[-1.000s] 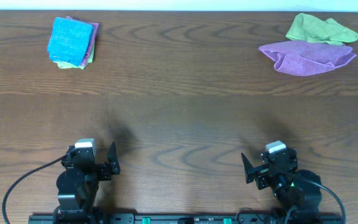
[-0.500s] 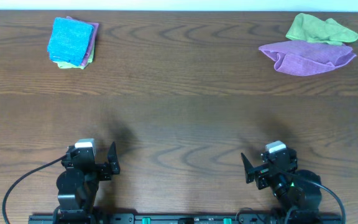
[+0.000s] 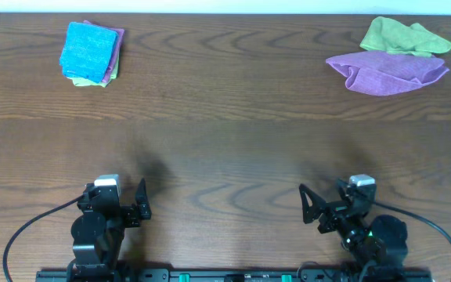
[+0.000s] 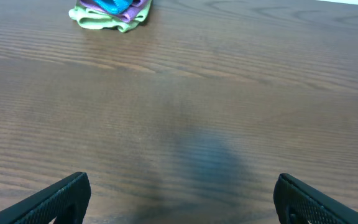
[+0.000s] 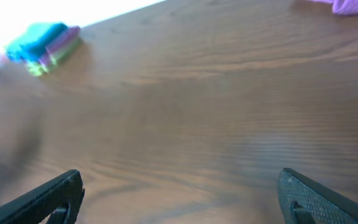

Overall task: Fold the cloth
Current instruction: 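Reach the right gripper to the purple cloth and grasp its edge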

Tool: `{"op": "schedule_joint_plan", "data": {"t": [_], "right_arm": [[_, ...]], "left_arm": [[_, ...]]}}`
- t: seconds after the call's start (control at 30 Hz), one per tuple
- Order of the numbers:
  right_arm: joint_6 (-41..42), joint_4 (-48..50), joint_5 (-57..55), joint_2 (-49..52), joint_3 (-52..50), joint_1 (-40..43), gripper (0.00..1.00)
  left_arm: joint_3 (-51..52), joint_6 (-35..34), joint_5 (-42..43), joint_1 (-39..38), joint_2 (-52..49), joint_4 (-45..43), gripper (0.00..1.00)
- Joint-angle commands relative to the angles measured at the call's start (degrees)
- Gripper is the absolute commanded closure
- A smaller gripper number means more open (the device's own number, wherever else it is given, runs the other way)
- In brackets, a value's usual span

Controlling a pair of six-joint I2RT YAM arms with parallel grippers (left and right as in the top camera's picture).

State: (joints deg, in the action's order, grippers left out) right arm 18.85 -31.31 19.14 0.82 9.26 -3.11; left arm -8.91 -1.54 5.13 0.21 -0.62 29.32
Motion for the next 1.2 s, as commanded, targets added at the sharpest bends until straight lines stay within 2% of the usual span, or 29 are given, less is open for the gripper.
{"op": "schedule_joint_plan", "data": {"t": [0.0, 0.3, 0.43, 0.5, 0.63, 0.73, 0.83, 0.97, 1.17], "right_arm": [[8.59, 1.77, 1.31, -0.5, -0.11, 0.42, 0.01], [9.42, 2.25, -10.01, -0.42, -0.17, 0.42, 0.01], [9.7, 8.55, -17.94, 3.93, -0.26, 0.48, 0.01], [5.35, 18.71, -18.25, 11.41, -0.33, 0.48, 0.01], [4.63, 36.5, -21.29, 31.32, 1.11, 1.88, 0.01], [4.61, 44.19, -20.94, 47.56, 5.99, 4.04, 0.01], [2.05, 44.94, -18.32, 64.67, 16.22, 5.84, 0.01], [-1.44, 39.58, -17.66, 81.26, 31.78, 7.06, 0.01], [-3.65, 34.82, -20.76, 97.04, 49.33, 9.35, 0.01]], "left_arm": [[0.85, -0.59, -0.68, 0.15, 0.31, -0.17, 0.05], [0.85, -0.59, -0.68, 0.15, 0.31, -0.17, 0.05], [0.85, -0.59, -0.7, 0.15, 0.31, -0.15, 0.05], [0.85, -0.59, -0.68, 0.15, 0.31, -0.15, 0.05], [0.85, -0.59, -0.68, 0.15, 0.31, -0.17, 0.05], [0.85, -0.59, -0.68, 0.15, 0.31, -0.17, 0.05], [0.85, -0.59, -0.7, 0.15, 0.31, -0.15, 0.05], [0.85, -0.59, -0.68, 0.15, 0.31, -0.17, 0.05], [0.85, -0.59, -0.68, 0.15, 0.31, -0.17, 0.05]]}}
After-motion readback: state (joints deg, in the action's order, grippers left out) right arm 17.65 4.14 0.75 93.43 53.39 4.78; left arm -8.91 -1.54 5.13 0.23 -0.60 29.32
